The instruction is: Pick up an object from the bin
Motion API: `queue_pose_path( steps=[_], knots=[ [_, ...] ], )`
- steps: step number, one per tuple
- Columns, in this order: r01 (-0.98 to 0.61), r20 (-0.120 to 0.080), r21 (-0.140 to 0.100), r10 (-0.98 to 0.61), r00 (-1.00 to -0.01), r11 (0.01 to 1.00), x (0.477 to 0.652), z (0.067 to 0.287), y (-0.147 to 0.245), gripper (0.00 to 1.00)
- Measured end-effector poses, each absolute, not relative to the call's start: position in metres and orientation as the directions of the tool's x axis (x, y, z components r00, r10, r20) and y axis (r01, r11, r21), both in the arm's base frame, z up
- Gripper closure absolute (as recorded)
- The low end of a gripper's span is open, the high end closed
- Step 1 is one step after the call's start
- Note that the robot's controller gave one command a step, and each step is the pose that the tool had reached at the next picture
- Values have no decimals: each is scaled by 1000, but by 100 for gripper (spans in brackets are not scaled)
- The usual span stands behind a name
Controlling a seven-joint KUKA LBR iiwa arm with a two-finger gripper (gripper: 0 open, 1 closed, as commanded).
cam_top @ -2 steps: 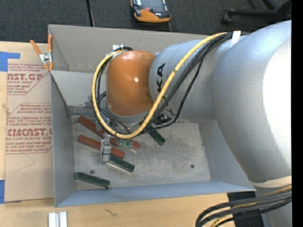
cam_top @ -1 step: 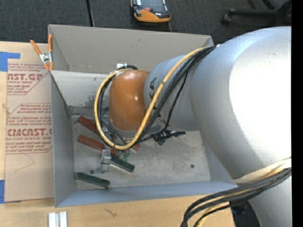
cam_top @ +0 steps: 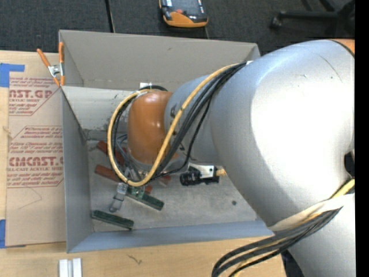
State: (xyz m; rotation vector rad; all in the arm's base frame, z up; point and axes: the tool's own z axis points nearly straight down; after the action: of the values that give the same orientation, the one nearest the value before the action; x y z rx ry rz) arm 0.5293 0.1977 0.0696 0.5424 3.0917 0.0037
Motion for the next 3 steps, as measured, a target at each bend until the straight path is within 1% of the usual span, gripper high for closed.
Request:
queue_pose_path(
  steps=[1,2,3],
  knots=[
    [274,-2,2,274,-962,962,527,70,183,0],
    [334,-1,1,334,-942,942,529,70,195,0],
    [274,-5,4,274,-962,962,529,72,184,100]
  ],
)
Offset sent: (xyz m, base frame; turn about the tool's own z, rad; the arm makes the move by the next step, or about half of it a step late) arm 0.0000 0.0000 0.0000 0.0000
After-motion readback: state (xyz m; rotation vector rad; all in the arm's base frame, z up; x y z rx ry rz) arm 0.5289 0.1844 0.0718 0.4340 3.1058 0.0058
